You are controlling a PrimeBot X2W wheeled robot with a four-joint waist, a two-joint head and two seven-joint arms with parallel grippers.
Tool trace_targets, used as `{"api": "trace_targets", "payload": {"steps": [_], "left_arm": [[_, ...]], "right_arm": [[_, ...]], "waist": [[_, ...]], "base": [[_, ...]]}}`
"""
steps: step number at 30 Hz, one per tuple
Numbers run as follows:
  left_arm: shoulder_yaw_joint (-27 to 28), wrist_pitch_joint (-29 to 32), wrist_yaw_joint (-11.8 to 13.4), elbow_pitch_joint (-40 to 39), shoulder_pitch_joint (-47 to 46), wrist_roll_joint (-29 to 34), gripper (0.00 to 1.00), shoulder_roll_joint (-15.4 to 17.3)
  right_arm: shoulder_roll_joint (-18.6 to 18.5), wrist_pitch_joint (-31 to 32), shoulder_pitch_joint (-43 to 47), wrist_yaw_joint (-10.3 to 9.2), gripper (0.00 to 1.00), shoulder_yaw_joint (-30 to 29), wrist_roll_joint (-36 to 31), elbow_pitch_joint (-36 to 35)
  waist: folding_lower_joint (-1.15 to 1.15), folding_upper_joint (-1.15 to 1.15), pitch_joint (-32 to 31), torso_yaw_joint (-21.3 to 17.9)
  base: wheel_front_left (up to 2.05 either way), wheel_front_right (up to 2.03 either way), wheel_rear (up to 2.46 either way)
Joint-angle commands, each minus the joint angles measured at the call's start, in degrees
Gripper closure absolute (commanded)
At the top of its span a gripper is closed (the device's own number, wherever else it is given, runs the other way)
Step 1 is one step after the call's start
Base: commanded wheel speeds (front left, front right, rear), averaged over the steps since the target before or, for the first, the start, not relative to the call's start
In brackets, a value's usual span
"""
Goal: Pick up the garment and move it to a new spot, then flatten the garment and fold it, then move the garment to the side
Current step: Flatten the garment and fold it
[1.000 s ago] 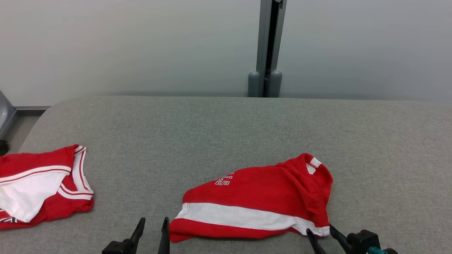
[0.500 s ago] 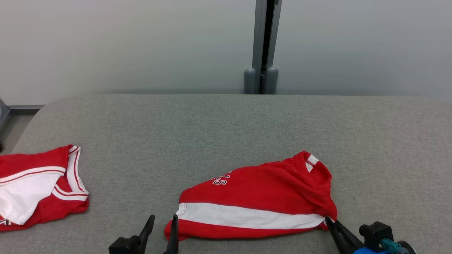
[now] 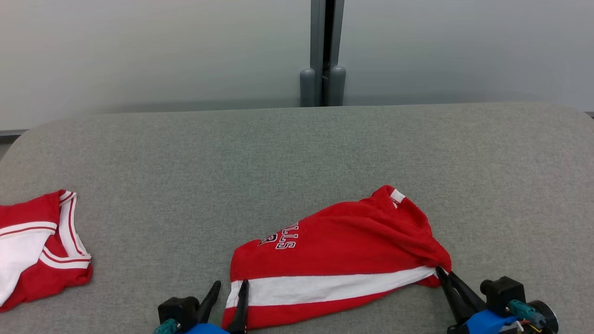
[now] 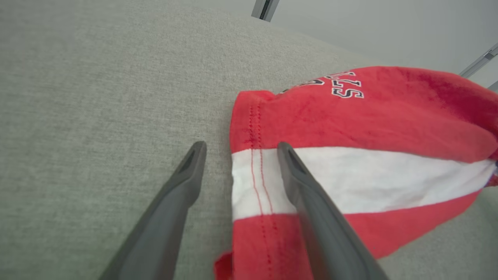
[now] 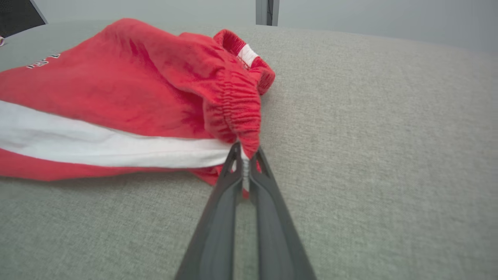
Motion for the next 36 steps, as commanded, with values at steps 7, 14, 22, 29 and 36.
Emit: {"api": "trace_targets", "payload": {"steps": [7, 14, 22, 29, 36], "left_arm": [[-7.5, 0.0, -0.1, 3.6, -1.8, -6.3, 0.00, 0.6], [-12.1, 0.0, -0.1, 5.6, -3.5, -10.0, 0.00, 2.1], [-14.4, 0.0, -0.1, 6.5, -4.8, -11.2, 1.00, 2.9], [-11.8, -0.1, -0.1, 3.8, -4.2, -8.6, 1.00, 3.8], [-5.7, -0.1, -0.1, -5.2, -3.6, -4.2, 1.00, 4.1]], "right_arm": [[1.1, -0.2, -0.9, -0.02, 1.00, -2.6, -2.1, 0.6], [2.3, -0.2, -1.5, -0.02, 1.00, -2.7, -3.1, 1.1], [2.2, -0.2, -1.9, -0.01, 1.00, -2.5, -2.6, 1.4], [2.5, -0.2, -1.0, -0.02, 1.00, -2.9, -2.3, 0.8], [4.1, -0.2, -1.7, -0.02, 1.00, -5.4, 0.4, -5.2]], "waist": [[0.00, 0.00, 0.7, 0.7], [0.00, 0.00, 0.7, 1.5], [0.00, 0.00, 0.4, 1.5], [0.00, 0.00, -0.3, 1.9], [0.00, 0.00, -2.3, 3.0]], "base": [[0.00, 0.00, 0.00], [0.00, 0.00, 0.00], [0.00, 0.00, 0.00], [0.00, 0.00, 0.00], [0.00, 0.00, 0.00]]}}
